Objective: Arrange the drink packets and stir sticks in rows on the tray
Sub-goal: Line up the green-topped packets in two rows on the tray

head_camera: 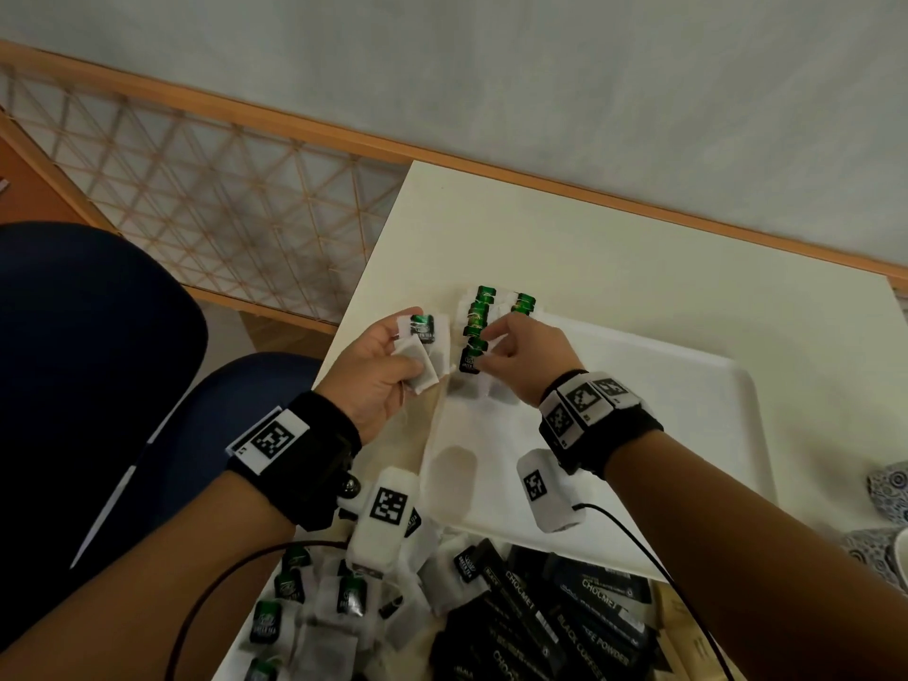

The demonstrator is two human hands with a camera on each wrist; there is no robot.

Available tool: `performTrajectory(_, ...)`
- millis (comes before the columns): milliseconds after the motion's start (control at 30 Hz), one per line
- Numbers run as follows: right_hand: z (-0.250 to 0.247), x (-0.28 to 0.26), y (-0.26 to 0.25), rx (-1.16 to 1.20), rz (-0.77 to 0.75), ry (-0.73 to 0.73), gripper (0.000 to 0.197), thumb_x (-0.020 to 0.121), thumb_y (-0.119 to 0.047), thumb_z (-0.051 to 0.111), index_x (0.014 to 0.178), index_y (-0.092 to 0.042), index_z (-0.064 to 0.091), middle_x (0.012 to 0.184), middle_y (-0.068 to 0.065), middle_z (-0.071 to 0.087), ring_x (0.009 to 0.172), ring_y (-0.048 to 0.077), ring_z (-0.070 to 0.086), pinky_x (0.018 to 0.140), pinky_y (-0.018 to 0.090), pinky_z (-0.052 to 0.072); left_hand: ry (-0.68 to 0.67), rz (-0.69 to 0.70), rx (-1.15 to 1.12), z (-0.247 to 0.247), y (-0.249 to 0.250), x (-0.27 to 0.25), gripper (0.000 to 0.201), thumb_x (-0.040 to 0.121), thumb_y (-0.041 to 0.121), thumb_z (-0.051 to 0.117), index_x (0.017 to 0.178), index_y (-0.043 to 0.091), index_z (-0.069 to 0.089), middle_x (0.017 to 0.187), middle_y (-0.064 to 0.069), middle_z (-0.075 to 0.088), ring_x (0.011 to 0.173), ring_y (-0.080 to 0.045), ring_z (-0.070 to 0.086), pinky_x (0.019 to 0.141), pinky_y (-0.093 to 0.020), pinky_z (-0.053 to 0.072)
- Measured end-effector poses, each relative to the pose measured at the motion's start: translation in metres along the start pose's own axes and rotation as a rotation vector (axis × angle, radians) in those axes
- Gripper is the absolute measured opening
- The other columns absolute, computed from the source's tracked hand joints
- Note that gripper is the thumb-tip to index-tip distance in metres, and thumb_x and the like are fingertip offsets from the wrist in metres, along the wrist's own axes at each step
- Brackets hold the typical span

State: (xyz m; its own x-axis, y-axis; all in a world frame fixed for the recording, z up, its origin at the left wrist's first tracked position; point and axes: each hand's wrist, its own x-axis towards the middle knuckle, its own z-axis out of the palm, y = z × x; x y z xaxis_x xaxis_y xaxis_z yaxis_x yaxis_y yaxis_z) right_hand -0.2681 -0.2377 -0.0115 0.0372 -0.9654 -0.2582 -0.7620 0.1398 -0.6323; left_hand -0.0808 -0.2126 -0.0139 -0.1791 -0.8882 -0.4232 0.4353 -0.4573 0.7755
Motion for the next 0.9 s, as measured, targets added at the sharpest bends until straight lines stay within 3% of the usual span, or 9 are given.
performTrajectory(100, -0.006, -0.008, -0.008, 0.106, -0.073, 0.065, 0.017, 0.089, -0.039, 0.06, 0.1, -0.027, 0.064, 0.086, -0.012, 0.064, 0.079, 0.008, 0.059, 0.073, 0.026, 0.05, 0.002, -0.003, 0.086, 0.006, -0.006, 0.0, 0.06, 0.084, -0.024, 0.039, 0.132, 0.013, 0.045, 0.106, -0.011, 0.063, 0.089, -0.025, 0.06, 0.063, -0.033, 0.053)
performTrajectory(200, -0.013, -0.017, -0.018, 0.183, -0.1, 0.011, 0.026, 0.089, -0.048, 0.058, 0.102, -0.028, 0.067, 0.09, -0.014, 0.065, 0.083, 0.006, 0.061, 0.076, 0.022, 0.049, -0.014, -0.013, 0.157, 0.013, -0.013, -0.001, 0.068, 0.078, -0.018, 0.054, 0.131, 0.024, 0.045, 0.118, -0.019, 0.056, 0.094, -0.028, 0.059, 0.065, -0.028, 0.052)
performTrajectory(267, -0.015, -0.021, -0.022, 0.184, -0.113, -0.022, 0.02, 0.084, -0.043, 0.067, 0.1, -0.032, 0.069, 0.089, -0.018, 0.065, 0.083, 0.001, 0.06, 0.072, 0.014, 0.045, -0.041, -0.025, 0.192, 0.017, -0.016, -0.002, 0.071, 0.074, -0.014, 0.059, 0.132, 0.025, 0.043, 0.115, -0.016, 0.055, 0.088, -0.024, 0.061, 0.066, -0.029, 0.053)
performTrajectory(367, -0.022, -0.023, -0.02, 0.185, -0.126, -0.038, 0.005, 0.081, -0.026, 0.072, 0.084, -0.029, 0.072, 0.073, -0.018, 0.065, 0.07, -0.001, 0.059, 0.071, 0.017, 0.048, -0.058, -0.037, 0.228, 0.022, -0.017, -0.006, 0.06, 0.085, -0.018, 0.05, 0.13, 0.02, 0.043, 0.097, -0.007, 0.059, 0.073, -0.015, 0.062, 0.055, -0.022, 0.053)
performTrajectory(533, -0.036, -0.026, -0.008, 0.224, -0.102, -0.005, 0.009, 0.083, -0.022, 0.071, 0.08, -0.03, 0.07, 0.072, -0.006, 0.068, 0.06, 0.002, 0.057, 0.06, 0.013, 0.045, 0.02, -0.048, 0.216, 0.009, -0.016, -0.006, 0.045, 0.086, -0.016, 0.051, 0.121, 0.012, 0.055, 0.096, -0.007, 0.067, 0.076, -0.018, 0.063, 0.065, -0.03, 0.052)
performTrajectory(667, -0.038, -0.033, 0.005, 0.116, -0.117, -0.089, 0.013, 0.083, -0.022, 0.07, 0.077, -0.033, 0.068, 0.061, -0.014, 0.062, 0.057, -0.001, 0.052, 0.059, 0.013, 0.042, 0.063, -0.023, 0.104, -0.001, -0.009, -0.005, 0.039, 0.085, -0.017, 0.051, 0.111, 0.011, 0.058, 0.103, -0.008, 0.067, 0.084, -0.017, 0.064, 0.06, -0.025, 0.056)
performTrajectory(800, -0.034, -0.034, 0.015, 0.017, -0.135, -0.139, 0.016, 0.084, -0.025, 0.069, 0.075, -0.037, 0.064, 0.072, -0.008, 0.066, 0.067, 0.006, 0.056, 0.065, 0.017, 0.043, 0.092, 0.001, 0.032, -0.006, -0.004, -0.002, 0.032, 0.083, -0.015, 0.057, 0.101, 0.011, 0.06, 0.099, -0.009, 0.063, 0.086, -0.021, 0.063, 0.066, -0.025, 0.058)
performTrajectory(900, -0.031, -0.03, 0.022, -0.033, -0.11, -0.157, 0.014, 0.084, -0.025, 0.069, 0.077, -0.037, 0.065, 0.076, -0.009, 0.069, 0.069, 0.001, 0.056, 0.064, 0.011, 0.04, 0.093, 0.004, 0.021, -0.005, -0.004, 0.001, 0.03, 0.081, -0.013, 0.06, 0.101, 0.01, 0.061, 0.094, -0.01, 0.059, 0.09, -0.026, 0.061, 0.072, -0.025, 0.057)
